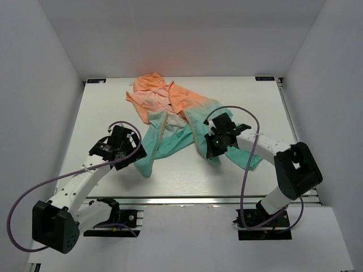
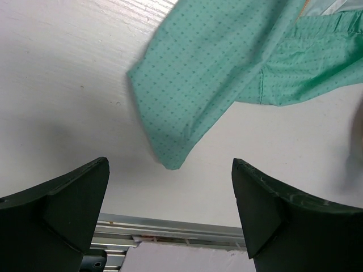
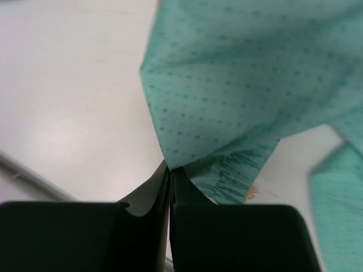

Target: Zip up the jacket

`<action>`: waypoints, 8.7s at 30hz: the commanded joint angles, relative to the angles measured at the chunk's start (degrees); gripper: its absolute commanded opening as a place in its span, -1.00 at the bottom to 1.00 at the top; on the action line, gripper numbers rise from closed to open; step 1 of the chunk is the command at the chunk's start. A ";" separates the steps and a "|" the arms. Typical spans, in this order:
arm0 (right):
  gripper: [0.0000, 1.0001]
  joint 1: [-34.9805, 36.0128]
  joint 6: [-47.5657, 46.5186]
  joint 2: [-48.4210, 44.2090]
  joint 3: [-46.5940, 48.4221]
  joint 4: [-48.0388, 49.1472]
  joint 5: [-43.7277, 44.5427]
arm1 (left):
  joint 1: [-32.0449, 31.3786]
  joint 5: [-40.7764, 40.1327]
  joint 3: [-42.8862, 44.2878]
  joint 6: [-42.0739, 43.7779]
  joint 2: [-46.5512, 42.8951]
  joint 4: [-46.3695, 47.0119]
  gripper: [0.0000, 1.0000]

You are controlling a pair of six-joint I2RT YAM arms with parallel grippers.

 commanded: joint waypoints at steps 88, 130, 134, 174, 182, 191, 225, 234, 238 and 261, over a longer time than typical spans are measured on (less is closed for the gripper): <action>-0.58 25.93 59.39 -7.47 -35.61 70.89 -4.84 | -0.12 6.06 -1.12 0.35 -10.81 -2.65 0.96; 0.59 38.68 -2.77 2.27 5.18 2.29 16.88 | -0.12 5.18 -3.84 0.35 -5.28 -3.27 0.96; 0.47 38.68 -2.33 4.47 5.62 2.29 16.70 | -0.12 4.65 -4.28 -0.09 -5.01 -3.27 0.96; -0.57 32.79 2.24 5.00 2.81 3.52 6.06 | -1.00 5.53 -9.38 -2.81 3.34 1.22 0.84; -0.78 32.44 2.24 6.58 2.46 4.31 5.63 | -1.88 5.62 -10.96 -3.87 4.13 2.62 0.84; -1.00 31.21 4.17 5.35 0.79 6.69 3.78 | -2.32 4.74 -11.75 -3.87 6.94 3.94 0.51; -1.00 25.23 17.97 -8.44 -12.46 23.99 -1.49 | -3.63 14.13 -10.78 2.37 5.98 13.60 -1.00; -1.00 20.57 31.33 -18.99 -27.86 52.12 -5.81 | -6.71 33.82 -16.05 -0.16 -1.14 34.08 -1.00; -1.00 20.57 31.51 -20.40 -28.30 47.48 0.86 | -9.87 31.91 -16.59 -1.49 0.17 36.20 -0.90; -1.00 20.04 31.77 -22.86 -29.97 40.97 5.80 | -12.50 25.66 -15.27 0.88 6.23 26.78 0.67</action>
